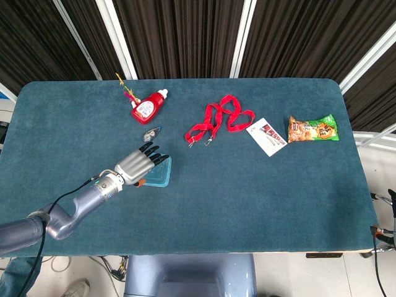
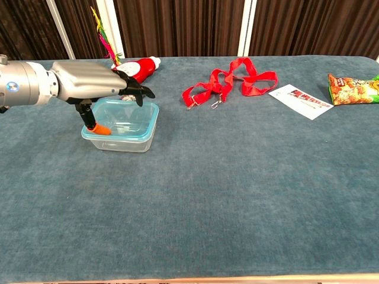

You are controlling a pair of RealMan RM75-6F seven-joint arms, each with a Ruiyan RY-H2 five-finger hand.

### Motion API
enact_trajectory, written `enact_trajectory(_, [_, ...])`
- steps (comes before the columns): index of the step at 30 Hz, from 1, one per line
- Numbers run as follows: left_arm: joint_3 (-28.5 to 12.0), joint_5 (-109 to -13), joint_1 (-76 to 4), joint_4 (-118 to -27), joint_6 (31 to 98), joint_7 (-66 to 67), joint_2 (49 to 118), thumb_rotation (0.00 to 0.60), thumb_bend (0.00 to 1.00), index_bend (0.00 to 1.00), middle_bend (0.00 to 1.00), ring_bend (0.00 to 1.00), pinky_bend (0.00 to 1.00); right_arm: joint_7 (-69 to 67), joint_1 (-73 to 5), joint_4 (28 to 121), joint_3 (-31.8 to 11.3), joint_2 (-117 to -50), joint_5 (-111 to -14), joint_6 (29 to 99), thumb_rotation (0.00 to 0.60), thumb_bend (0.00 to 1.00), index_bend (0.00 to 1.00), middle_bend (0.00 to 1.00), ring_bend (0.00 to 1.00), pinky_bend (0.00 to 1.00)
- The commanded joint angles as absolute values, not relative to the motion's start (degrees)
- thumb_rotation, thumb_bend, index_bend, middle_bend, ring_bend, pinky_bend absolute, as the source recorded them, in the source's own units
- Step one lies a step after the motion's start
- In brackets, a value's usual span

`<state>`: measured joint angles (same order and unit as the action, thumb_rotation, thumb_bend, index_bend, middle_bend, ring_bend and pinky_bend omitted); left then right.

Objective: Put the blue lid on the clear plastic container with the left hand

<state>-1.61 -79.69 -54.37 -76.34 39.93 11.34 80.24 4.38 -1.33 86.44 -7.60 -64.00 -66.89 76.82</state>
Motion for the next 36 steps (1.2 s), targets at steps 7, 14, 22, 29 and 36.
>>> enact_trajectory(7, [-2.59, -78.78, -52.09, -77.21, 44.77, 13.34, 80.03, 0.600, 0.22, 0.04, 0.23, 0.00, 0.00, 4.24, -1.34, 86.49, -7.55, -63.95, -66.95, 76.72, 0.600, 0.31, 0.07, 0.05, 0.04, 0.00])
enact_trajectory(14, [-5.13, -73.72, -50.47, -81.19, 46.48, 12.58, 79.35, 0.600, 0.26, 0.11, 0.27, 0.00, 0.00, 4.14, -1.36, 86.47, -7.47, -63.93, -66.99, 76.56, 0.600, 0.31, 0.07, 0.05, 0.04, 0.00])
enact_trajectory(22, [-6.21, -67.39, -50.31, -86.39, 45.28, 16.28, 76.04, 0.600, 0.32, 0.16, 0.31, 0.01, 0.02, 3.76, -1.32, 86.59, -7.45, -63.80, -67.14, 76.55, 0.600, 0.31, 0.07, 0.05, 0.04, 0.00])
enact_trajectory(29, [-5.56, -72.82, -50.47, -86.00, 45.33, 12.86, 75.98, 0.600, 0.33, 0.24, 0.38, 0.11, 0.12, 3.94, -1.34, 86.52, -7.42, -63.87, -67.00, 76.48, 0.600, 0.31, 0.07, 0.05, 0.04, 0.00])
enact_trajectory(36, [-6.67, -72.28, -48.25, -82.71, 52.51, 17.00, 79.76, 0.600, 0.36, 0.36, 0.50, 0.28, 0.37, 4.02, -1.54, 86.25, -7.36, -64.11, -66.73, 75.89, 0.600, 0.31, 0.07, 0.05, 0.04, 0.00])
